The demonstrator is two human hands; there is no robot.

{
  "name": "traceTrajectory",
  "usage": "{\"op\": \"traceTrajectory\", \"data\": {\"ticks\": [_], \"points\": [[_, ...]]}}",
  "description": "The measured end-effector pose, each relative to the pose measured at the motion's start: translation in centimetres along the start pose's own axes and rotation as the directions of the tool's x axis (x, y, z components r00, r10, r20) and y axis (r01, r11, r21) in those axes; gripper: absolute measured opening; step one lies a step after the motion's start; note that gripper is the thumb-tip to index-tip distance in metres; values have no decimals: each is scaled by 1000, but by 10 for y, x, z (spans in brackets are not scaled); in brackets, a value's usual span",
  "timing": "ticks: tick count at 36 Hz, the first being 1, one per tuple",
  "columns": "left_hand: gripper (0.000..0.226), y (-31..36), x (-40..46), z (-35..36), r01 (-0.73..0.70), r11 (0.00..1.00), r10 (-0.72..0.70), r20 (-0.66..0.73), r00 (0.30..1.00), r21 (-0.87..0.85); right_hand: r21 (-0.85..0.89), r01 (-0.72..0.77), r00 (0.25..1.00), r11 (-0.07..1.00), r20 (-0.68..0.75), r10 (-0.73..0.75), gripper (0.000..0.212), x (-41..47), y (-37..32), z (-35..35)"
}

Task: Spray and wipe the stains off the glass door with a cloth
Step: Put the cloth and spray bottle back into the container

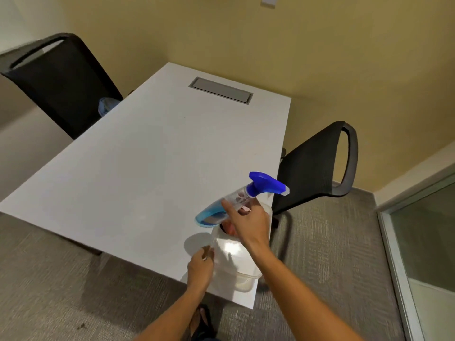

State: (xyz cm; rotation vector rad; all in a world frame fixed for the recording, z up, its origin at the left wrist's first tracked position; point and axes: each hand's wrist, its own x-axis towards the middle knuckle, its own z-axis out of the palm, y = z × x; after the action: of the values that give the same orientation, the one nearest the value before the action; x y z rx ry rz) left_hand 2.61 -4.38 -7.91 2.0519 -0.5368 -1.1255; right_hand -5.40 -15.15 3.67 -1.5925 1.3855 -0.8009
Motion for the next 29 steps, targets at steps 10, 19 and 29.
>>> {"op": "traceTrajectory", "data": {"ticks": [10, 19, 29], "points": [[36, -2, -2, 4, -57, 998, 57, -32, 998, 8, -98, -42, 994, 994, -102, 32, 56, -20, 13, -41], [38, -4, 0, 5, -68, 998, 69, -37, 997, 17, -418, -115, 992, 901, -96, 82, 63, -32, 43, -43], [34, -13, 0, 5, -105, 994, 105, -24, 994, -7, -483, -216, 976, 848, -113, 184, 49, -42, 71, -23]]}}
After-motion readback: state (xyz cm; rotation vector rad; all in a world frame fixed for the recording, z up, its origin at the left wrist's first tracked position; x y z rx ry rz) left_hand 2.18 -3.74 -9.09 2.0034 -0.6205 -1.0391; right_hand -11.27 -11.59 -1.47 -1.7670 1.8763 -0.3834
